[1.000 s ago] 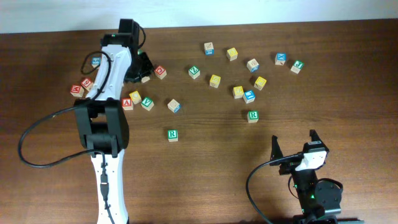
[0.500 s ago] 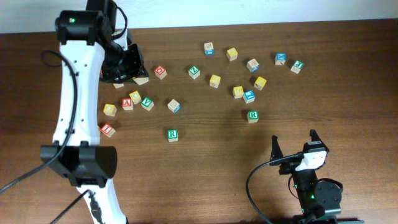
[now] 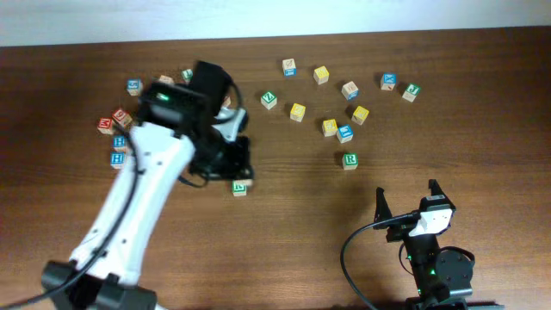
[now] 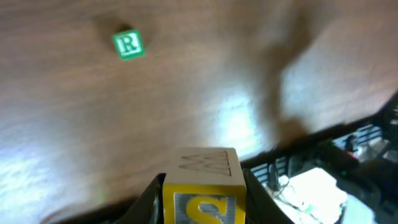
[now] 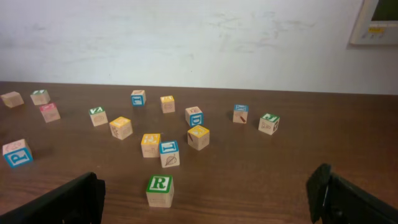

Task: Spell out RSS
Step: 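Carry the yellow S block and place it right of the R block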

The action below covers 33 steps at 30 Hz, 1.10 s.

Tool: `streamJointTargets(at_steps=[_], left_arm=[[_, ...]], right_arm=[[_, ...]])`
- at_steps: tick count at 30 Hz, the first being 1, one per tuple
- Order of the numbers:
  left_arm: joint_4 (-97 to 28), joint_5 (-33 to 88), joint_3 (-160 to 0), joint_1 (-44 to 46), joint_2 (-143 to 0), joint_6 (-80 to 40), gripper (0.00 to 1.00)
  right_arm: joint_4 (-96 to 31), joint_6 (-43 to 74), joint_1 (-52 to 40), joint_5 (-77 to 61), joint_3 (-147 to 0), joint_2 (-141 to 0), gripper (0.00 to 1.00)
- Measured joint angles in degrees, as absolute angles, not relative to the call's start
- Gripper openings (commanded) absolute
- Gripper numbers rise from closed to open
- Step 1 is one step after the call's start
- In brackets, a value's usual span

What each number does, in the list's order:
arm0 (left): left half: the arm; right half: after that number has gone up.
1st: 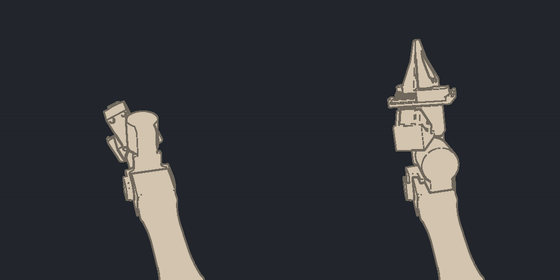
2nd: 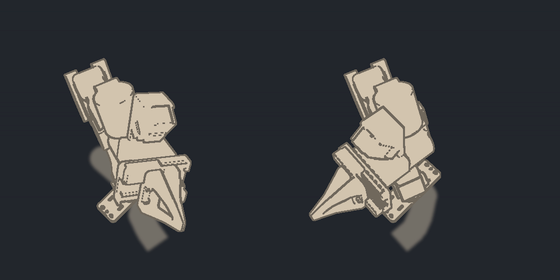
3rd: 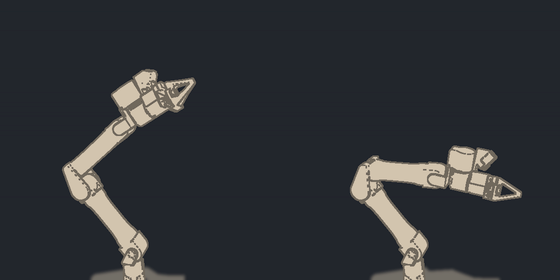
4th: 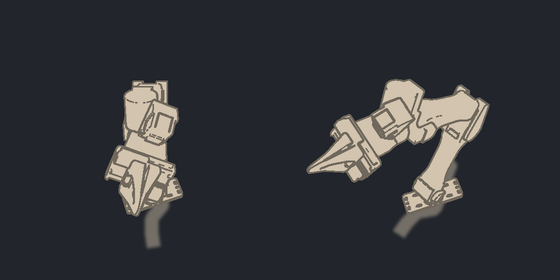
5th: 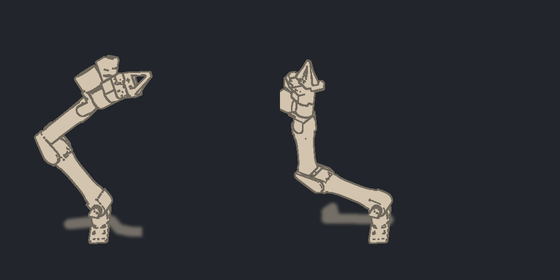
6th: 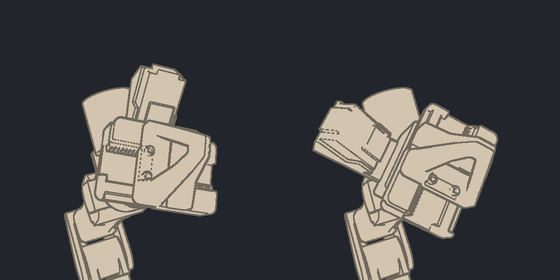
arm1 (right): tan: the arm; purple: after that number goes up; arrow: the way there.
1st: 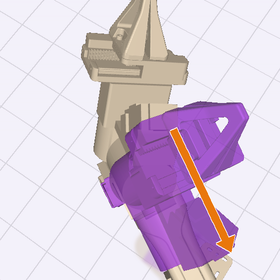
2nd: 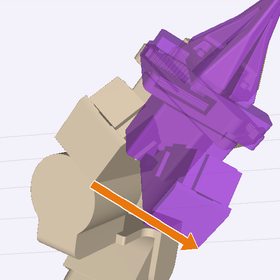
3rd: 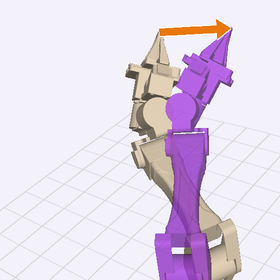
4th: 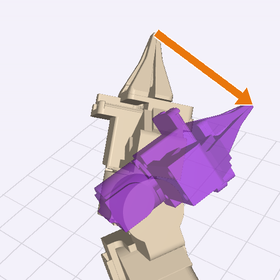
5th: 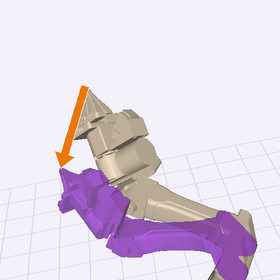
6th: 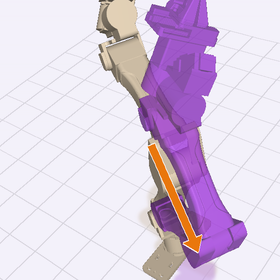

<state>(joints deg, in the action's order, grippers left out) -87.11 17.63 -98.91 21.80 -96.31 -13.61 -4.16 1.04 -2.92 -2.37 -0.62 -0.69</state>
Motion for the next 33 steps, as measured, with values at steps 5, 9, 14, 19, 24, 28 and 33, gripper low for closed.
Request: streamJointTargets(at_steps=[5,9,14,19,24,28,33], left_arm=[[-71.81,17.63,-81.62,31.29,-96.27,-18.74,0.26],[-60.25,17.06,-72.25,33.06,-96.23,-22.04,0.27],[-44.01,7.73,-62.17,33.06,-96.16,-23.42,0.28],[-34.48,-2.09,-58.04,33.06,-96.16,-23.46,0.28],[-31.94,-4.80,-57.78,33.06,-98.04,-27.27,0.28],[-31.68,-4.99,-57.71,33.06,-100.53,-28.99,0.28],[-31.64,-4.99,-57.71,33.06,-100.53,-29.65,0.27]], right_arm=[[-4.16,1.04,-2.92,-2.35,-0.62,-0.69,0.98],[-4.16,1.06,-2.92,-2.35,-0.62,-0.69,0.98],[-4.16,1.04,-2.92,-2.35,-0.62,-0.73,0.98],[-4.16,1.04,-2.92,-2.35,-0.62,-0.73,0.98],[-4.16,1.04,-2.92,-2.35,-0.62,-0.73,0.98],[-4.16,1.04,-2.92,-2.35,-0.62,-0.73,0.98],[-4.16,1.04,-2.92,-2.35,-0.62,-0.73,0.98]])
